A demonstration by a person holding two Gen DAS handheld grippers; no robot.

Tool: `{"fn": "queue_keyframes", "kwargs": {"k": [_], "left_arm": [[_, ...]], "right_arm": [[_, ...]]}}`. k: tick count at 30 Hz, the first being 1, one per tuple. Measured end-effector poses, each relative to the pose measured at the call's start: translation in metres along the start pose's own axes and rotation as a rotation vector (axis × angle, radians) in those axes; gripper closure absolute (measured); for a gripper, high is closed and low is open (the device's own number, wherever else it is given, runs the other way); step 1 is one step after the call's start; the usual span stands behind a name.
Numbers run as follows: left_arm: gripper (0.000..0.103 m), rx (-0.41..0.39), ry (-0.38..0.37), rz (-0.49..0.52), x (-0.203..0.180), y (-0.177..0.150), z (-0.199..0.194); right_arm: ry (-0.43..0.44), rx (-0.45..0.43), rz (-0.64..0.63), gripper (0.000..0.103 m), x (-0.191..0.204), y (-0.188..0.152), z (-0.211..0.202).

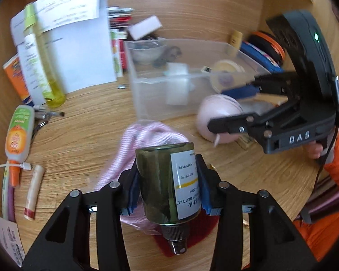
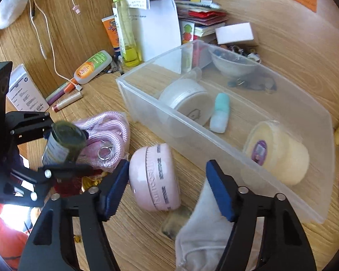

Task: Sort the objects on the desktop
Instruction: 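Grasp the dark green glass bottle with the left tool while the right tool grasps the pink round speaker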

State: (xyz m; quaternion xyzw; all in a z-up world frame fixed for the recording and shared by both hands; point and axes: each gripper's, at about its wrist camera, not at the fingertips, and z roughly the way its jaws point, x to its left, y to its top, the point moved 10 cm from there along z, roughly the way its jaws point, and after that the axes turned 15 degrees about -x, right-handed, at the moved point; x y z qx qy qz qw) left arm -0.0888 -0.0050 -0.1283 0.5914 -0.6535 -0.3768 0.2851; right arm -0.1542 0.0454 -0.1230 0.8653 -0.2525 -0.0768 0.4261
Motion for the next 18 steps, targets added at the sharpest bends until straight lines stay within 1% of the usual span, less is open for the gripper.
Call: {"fn": "queue_keyframes", "kwargs": {"k": [1, 4, 7, 11, 18], "left_arm": [[0.060, -0.007, 0.007, -0.017, 0.005, 0.003, 0.000], [0.060, -0.027, 0.007, -0.074, 0.017, 0.010, -0.001], [0.060, -0.051, 0.019, -0.114, 0.026, 0.018, -0.004], [0.061, -0.098, 0.019, -0.152, 0.033, 0.031, -0.006], [0.061, -0.139, 0.036, -0.177, 0.037, 0.053, -0.003]], "right_arm": [[0.010, 0.009, 0.005, 0.043, 0.001, 0.000, 0.003], [0.041, 0.033, 0.007, 0.056, 0.008, -0.001, 0.010], [0.030, 0.035, -0.012, 0.057, 0.012, -0.001, 0.012], [0.031, 0.019, 0.012, 0.064, 0.011, 0.002, 0.009], [0.032, -0.022, 0.060, 0.064, 0.007, 0.012, -0.011]]}}
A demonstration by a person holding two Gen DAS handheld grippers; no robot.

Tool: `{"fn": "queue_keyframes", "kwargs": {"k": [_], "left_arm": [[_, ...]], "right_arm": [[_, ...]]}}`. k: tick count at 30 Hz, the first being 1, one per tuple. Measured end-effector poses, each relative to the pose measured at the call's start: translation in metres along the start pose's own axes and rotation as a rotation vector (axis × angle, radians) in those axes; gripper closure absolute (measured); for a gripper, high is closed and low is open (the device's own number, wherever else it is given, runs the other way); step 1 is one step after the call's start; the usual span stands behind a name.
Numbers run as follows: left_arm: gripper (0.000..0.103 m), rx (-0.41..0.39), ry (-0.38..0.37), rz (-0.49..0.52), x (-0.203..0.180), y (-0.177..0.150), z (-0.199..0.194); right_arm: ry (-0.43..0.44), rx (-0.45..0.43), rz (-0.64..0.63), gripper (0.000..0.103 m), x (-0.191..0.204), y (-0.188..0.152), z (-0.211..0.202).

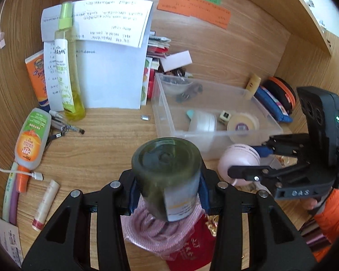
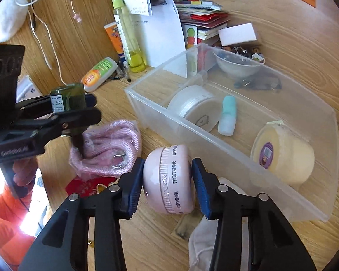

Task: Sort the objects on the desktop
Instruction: 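Grasp the dark green glass bottle with the left tool while the right tool grasps the pink round speaker, then lower the green bottle and pink speaker into the clear box and release both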

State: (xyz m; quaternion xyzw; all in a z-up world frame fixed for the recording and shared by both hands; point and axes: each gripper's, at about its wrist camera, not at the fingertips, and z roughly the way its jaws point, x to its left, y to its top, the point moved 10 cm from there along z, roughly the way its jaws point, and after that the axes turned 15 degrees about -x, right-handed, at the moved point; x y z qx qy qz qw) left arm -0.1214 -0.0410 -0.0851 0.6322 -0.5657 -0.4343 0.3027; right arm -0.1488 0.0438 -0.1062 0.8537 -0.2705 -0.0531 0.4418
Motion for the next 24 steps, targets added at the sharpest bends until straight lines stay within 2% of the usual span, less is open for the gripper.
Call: {"fn": "queue_keyframes", "kwargs": {"k": [13, 24], "left_arm": [[0.062, -0.090, 0.029, 0.010, -0.008, 0.044, 0.000], [0.062, -0.152, 0.025, -0.002, -0.013, 0.077, 0.006]], "right_arm": [[-0.027, -0.191, 0.019, 0.064, -0.004, 0.048, -0.049], [-0.119, -0.308, 0.079, 0.064, -0.045, 0.080, -0.072]]}}
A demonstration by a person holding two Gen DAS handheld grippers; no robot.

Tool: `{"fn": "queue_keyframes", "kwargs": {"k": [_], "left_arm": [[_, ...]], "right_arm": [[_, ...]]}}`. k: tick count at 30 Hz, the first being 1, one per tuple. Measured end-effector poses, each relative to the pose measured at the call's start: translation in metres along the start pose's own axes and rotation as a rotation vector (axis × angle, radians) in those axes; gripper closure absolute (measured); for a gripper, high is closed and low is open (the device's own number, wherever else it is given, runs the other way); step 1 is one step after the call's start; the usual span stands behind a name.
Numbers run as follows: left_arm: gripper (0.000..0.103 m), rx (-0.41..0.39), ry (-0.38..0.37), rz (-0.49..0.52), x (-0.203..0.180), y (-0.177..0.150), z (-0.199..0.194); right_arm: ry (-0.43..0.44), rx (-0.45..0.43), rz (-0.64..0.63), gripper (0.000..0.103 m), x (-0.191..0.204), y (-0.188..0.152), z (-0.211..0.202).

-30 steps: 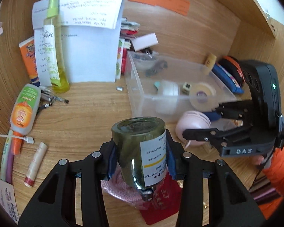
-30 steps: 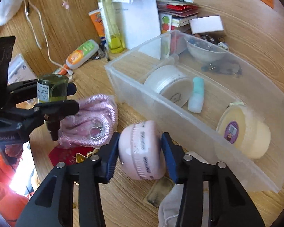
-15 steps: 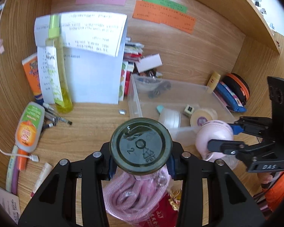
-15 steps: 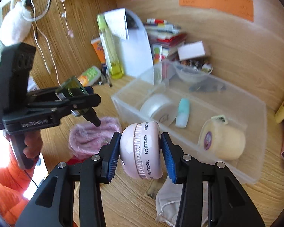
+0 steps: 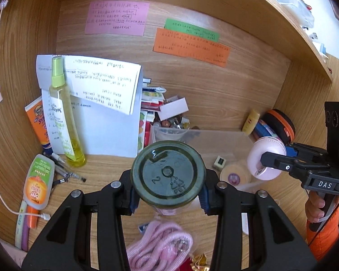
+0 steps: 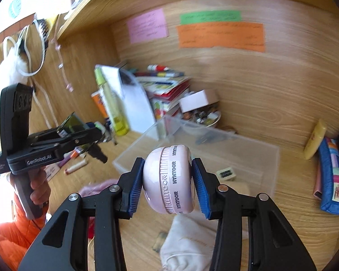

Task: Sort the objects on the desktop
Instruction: 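Lower the green bottle and pink speaker into the clear box and release both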

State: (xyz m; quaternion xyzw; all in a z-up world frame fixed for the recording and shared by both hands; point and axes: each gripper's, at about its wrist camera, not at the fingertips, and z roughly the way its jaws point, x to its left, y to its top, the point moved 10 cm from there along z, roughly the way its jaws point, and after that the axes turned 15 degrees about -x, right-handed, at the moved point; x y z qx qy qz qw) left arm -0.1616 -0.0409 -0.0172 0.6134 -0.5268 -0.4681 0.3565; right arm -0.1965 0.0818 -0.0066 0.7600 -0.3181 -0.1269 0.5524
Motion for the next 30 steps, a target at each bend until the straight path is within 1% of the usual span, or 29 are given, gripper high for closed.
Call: {"fn": "queue_keyframes", "kwargs": {"k": [4, 11, 17, 20, 23, 27, 30], "left_arm": [[0.062, 0.009, 0.000, 0.002, -0.002, 0.004, 0.014], [0.062, 0.044, 0.008, 0.012, -0.004, 0.010, 0.045], [0.062, 0.069, 0.009, 0.019, -0.010, 0.012, 0.072], [0.062, 0.092, -0.001, 0.008, -0.013, 0.008, 0.085], [0.062, 0.122, 0.012, 0.017, -0.016, 0.002, 0.099], [0.062, 0.161, 0.021, 0.029, -0.017, -0.011, 0.113], [0.062, 0.182, 0.032, 0.043, -0.017, -0.020, 0.120]], "right_arm": [[-0.030, -0.019, 0.017, 0.064, -0.015, 0.005, 0.003], [-0.045, -0.004, 0.044, 0.064, -0.036, 0.002, 0.020], [-0.103, 0.005, 0.072, 0.064, -0.071, 0.004, 0.029], [-0.146, -0.004, 0.078, 0.064, -0.088, 0.006, 0.031], [-0.183, 0.005, 0.090, 0.064, -0.103, 0.000, 0.034], [-0.232, 0.046, 0.098, 0.064, -0.122, -0.015, 0.045], [-0.260, 0.060, 0.089, 0.064, -0.130, -0.022, 0.049]]}}
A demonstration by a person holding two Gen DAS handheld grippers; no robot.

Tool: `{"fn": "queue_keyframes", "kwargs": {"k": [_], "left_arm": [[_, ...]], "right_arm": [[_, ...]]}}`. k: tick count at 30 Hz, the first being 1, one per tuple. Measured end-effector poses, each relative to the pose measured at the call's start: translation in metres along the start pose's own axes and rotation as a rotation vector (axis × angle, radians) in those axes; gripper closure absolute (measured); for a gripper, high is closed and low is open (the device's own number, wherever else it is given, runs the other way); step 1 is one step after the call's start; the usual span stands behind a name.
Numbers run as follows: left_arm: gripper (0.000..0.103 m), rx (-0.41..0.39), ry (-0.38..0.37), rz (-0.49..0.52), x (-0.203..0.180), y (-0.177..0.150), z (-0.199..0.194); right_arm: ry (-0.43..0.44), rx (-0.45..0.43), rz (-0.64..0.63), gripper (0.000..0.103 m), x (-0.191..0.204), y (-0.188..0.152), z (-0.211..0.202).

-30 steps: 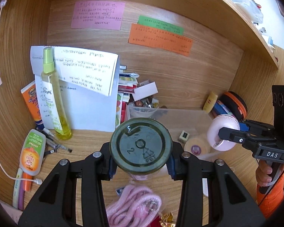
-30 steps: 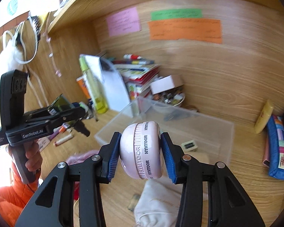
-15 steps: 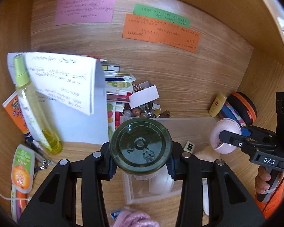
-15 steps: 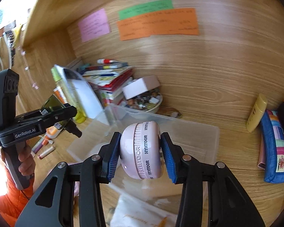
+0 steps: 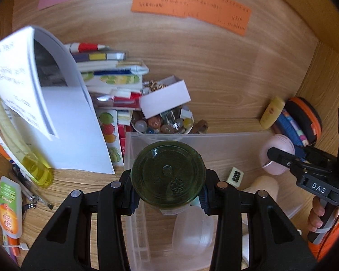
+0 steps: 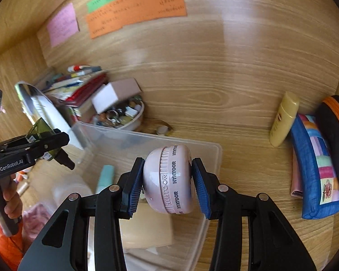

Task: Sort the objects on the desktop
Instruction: 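Lower the green bottle and pink speaker into the clear box and release both, then grasp the bagged pink rope with the left tool while the right tool reaches the gold gourd ornament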

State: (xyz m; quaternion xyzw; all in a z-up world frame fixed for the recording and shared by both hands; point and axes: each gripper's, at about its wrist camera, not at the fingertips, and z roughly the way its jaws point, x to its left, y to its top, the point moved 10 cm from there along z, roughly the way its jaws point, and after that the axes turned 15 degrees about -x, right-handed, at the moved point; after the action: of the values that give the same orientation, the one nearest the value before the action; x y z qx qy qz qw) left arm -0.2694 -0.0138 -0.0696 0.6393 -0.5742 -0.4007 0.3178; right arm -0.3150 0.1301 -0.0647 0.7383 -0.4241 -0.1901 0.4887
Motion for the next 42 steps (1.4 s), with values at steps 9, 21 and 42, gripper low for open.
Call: {"fn": "queue_keyframes", "kwargs": {"k": [9, 21, 42], "left_arm": [[0.062, 0.028, 0.039, 0.043, -0.001, -0.015, 0.012], [0.061, 0.044, 0.066, 0.086, -0.007, -0.021, 0.020], [0.033, -0.062, 0.033, 0.079, -0.012, 0.005, -0.021]], "right_arm": [[-0.037, 0.018, -0.027, 0.064, -0.006, -0.010, 0.007], [-0.091, 0.019, -0.098, 0.063, -0.002, -0.014, 0.013], [-0.083, -0.078, -0.156, 0.026, 0.016, 0.012, -0.019]]}}
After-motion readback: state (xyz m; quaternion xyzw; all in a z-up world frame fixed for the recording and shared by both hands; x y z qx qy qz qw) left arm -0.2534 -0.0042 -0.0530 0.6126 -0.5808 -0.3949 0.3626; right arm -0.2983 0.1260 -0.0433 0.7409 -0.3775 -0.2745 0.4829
